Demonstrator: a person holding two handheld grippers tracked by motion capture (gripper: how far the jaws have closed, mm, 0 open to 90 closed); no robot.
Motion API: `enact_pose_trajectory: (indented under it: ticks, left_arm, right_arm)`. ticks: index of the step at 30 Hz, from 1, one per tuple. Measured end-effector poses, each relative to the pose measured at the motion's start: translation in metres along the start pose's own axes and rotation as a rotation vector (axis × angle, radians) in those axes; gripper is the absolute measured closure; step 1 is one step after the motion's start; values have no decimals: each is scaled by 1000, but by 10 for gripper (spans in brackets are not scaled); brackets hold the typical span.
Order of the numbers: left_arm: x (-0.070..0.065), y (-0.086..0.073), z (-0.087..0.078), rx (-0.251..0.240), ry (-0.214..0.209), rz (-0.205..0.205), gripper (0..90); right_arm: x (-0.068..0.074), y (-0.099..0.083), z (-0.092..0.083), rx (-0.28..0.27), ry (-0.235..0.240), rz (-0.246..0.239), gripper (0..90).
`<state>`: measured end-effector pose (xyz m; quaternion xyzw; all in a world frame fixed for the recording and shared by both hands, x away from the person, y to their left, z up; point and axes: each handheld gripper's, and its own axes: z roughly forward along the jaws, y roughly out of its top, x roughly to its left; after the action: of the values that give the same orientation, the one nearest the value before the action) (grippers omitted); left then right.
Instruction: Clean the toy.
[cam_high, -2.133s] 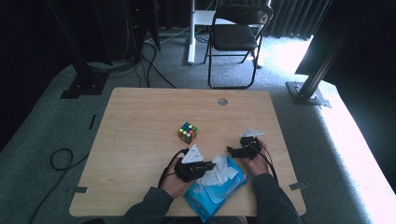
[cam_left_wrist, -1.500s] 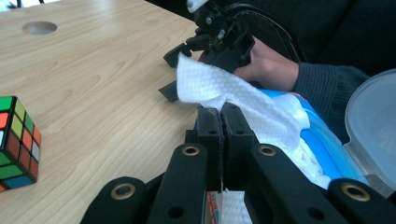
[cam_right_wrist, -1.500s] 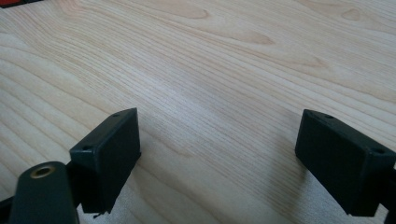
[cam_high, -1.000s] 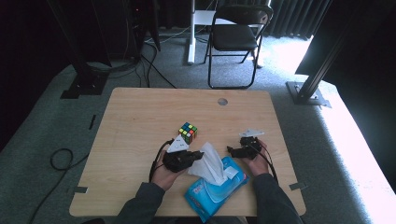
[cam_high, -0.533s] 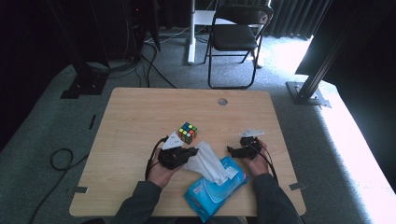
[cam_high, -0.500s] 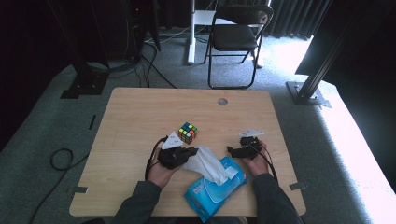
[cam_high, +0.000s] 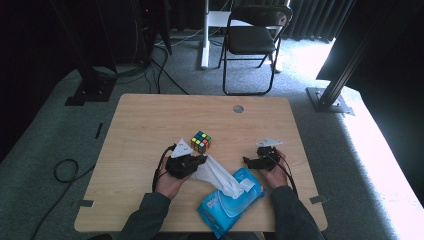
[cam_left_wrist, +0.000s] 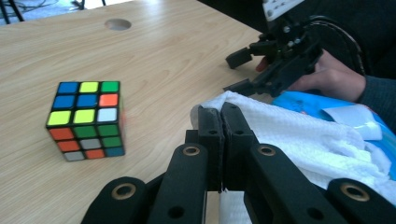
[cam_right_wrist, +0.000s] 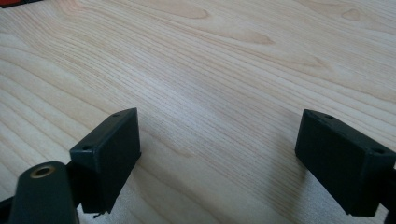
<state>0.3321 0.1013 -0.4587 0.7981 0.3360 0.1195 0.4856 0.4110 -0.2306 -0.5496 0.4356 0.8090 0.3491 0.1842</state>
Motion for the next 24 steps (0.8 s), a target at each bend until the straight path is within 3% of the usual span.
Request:
enact_pose_trajectory:
  ticks: [14, 17, 21, 24]
  left_arm:
    - [9, -2, -1, 12, 47, -30, 886]
    - [13, -2, -3, 8, 94, -41, 889]
    - [22, -4, -7, 1, 98, -69, 890]
    - [19, -6, -2, 8, 84, -66, 889]
  right_arm:
    - [0, 0, 0, 0, 0, 0, 137]
    - [0, 0, 0, 0, 0, 0, 137]
    - [0, 0, 0, 0, 0, 0, 137]
    - [0, 0, 0, 0, 0, 0, 137]
